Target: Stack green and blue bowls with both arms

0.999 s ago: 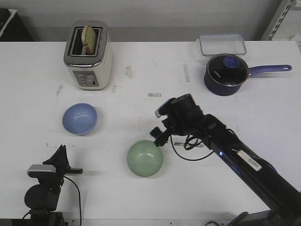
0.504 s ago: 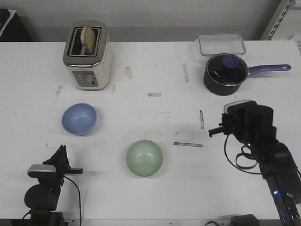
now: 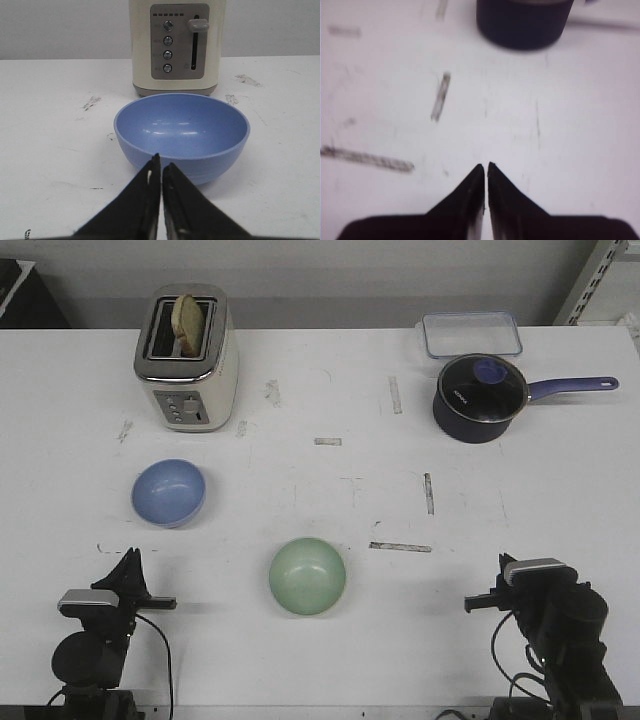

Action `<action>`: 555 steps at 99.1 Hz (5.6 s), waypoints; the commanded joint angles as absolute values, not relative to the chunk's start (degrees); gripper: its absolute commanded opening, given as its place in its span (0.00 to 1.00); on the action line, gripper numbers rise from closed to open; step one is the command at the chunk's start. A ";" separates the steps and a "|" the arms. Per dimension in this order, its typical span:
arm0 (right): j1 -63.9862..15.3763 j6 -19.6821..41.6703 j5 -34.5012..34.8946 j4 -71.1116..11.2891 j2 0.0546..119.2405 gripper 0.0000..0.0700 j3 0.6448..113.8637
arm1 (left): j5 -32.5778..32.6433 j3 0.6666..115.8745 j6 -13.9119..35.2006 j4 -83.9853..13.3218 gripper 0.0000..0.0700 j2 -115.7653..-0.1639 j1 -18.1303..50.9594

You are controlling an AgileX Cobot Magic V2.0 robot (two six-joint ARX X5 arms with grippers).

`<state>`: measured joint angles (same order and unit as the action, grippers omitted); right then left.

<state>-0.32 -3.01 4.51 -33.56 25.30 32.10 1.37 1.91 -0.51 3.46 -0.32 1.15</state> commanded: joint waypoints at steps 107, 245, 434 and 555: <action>-2.31 -2.66 4.45 -29.76 19.99 0.00 32.49 | 7.97 67.29 -7.51 -14.76 0.27 -48.60 -0.45; -2.35 -2.66 4.47 -30.02 19.97 0.00 32.14 | -13.98 70.02 7.14 -34.89 0.36 -94.32 -11.70; -2.35 -2.81 4.47 -30.04 19.99 0.00 32.12 | -17.80 78.08 5.15 -47.42 0.00 -91.02 36.45; -2.35 -2.81 4.49 -30.04 19.97 0.00 32.12 | 3.55 90.43 -3.11 -51.07 0.33 -81.36 35.40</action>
<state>-2.24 -2.59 4.47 -30.57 19.64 32.10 -1.63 89.30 -1.13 -51.16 -82.50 35.75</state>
